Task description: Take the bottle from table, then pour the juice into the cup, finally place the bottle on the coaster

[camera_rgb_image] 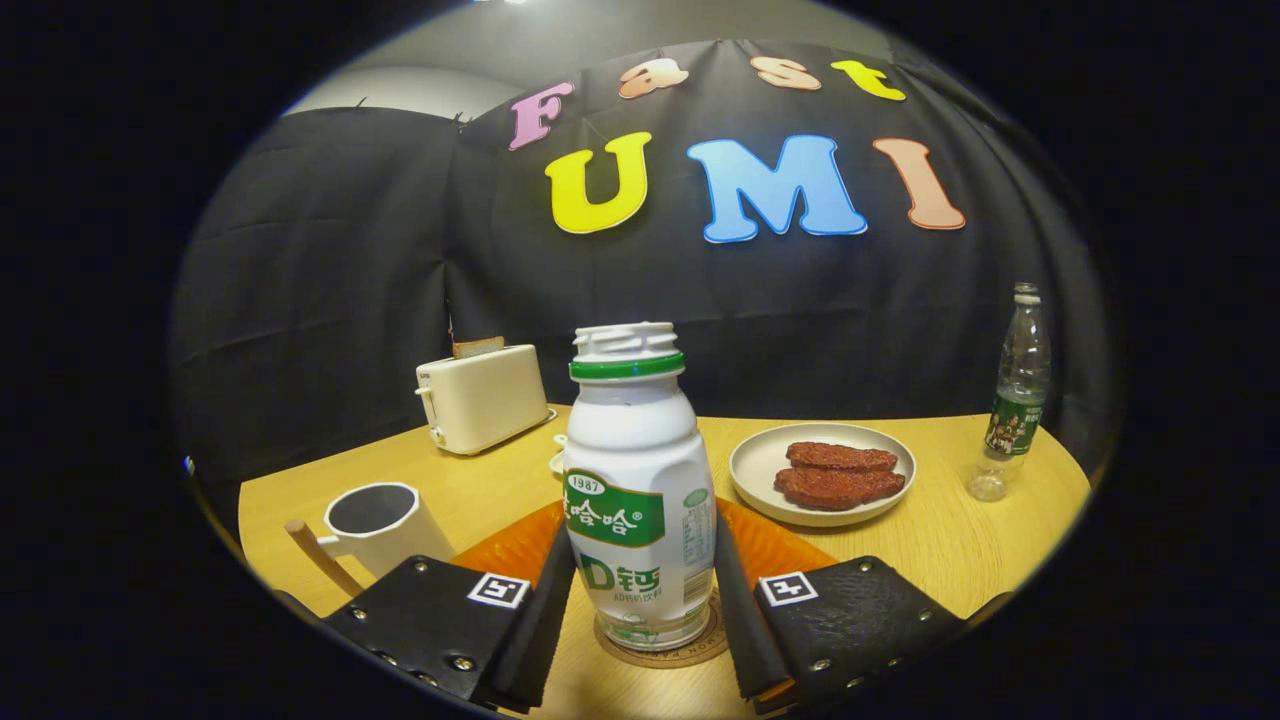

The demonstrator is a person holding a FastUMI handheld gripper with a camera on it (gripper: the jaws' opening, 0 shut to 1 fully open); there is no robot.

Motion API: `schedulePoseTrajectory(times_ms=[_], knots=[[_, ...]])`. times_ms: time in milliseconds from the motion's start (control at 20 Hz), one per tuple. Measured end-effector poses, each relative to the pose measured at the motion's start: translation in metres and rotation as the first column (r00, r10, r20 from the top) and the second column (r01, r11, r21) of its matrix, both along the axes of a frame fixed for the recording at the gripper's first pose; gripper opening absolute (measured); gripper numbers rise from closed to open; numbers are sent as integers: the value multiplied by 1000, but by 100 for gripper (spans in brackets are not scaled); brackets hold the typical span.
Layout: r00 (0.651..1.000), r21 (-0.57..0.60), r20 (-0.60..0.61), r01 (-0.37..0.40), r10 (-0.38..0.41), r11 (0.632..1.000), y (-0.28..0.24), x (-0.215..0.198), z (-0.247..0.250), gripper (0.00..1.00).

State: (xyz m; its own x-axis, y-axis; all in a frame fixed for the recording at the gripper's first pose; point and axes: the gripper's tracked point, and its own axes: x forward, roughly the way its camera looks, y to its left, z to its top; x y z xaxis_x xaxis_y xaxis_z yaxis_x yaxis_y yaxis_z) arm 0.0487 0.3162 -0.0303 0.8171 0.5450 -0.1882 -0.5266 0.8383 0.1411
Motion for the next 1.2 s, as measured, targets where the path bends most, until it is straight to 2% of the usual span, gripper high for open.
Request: schedulePoseTrajectory(times_ms=[350, 450, 750, 950, 1200], knots=[[998, 4, 57, 10, -10, 1000, -11, -4, 12, 75], [996, -5, 87, 16, -15, 1000, -13, -5, 23, 80], [980, 9, 196, 29, -30, 1000, -26, -20, 67, 80], [973, 36, 228, 37, -44, 999, -43, -34, 87, 80], [959, 39, 261, 105, -112, 994, -95, -46, 101, 80]])
